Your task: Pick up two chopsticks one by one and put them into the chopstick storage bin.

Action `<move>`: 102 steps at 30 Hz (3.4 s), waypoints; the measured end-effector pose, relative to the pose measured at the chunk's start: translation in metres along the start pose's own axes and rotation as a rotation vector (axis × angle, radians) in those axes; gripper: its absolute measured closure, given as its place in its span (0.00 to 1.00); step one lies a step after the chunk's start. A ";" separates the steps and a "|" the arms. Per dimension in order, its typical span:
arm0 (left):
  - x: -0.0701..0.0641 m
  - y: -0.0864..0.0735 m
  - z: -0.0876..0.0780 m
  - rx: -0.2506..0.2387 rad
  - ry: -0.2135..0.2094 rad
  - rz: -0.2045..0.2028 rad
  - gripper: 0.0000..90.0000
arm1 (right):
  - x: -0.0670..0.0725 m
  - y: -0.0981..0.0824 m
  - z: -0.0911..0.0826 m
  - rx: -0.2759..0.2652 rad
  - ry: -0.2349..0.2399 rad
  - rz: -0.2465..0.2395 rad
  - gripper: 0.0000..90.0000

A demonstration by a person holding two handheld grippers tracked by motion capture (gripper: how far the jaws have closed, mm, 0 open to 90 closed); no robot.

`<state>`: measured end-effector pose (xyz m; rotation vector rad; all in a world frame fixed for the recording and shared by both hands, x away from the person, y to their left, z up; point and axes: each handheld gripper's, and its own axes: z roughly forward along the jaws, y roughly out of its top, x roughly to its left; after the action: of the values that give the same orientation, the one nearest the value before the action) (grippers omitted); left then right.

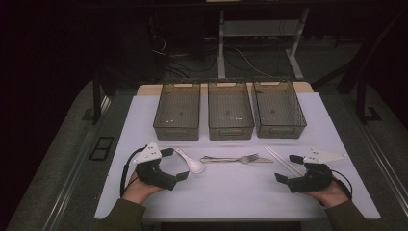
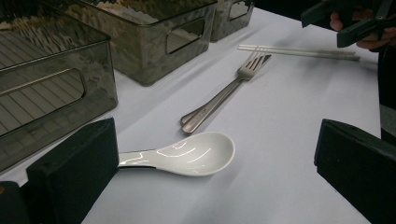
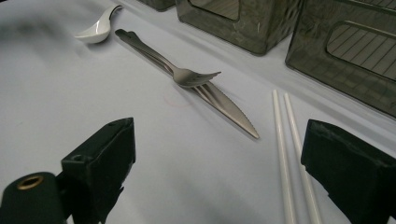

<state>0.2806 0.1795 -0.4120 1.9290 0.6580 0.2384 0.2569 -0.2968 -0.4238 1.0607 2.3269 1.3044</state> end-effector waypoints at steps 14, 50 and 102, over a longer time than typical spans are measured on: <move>0.002 0.001 -0.004 0.006 0.007 0.014 0.00 | -0.008 0.008 -0.004 0.005 -0.010 0.006 0.11; 0.001 -0.003 -0.004 0.044 -0.005 0.028 0.00 | -0.066 0.023 -0.011 0.211 -0.076 -0.003 0.19; 0.000 -0.005 -0.005 0.058 -0.005 0.031 0.00 | -0.050 0.004 -0.007 0.666 -0.070 -0.042 0.91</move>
<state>0.2768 0.1851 -0.4137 1.9959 0.6382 0.2366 0.2899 -0.3347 -0.4221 1.1880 2.7754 0.4495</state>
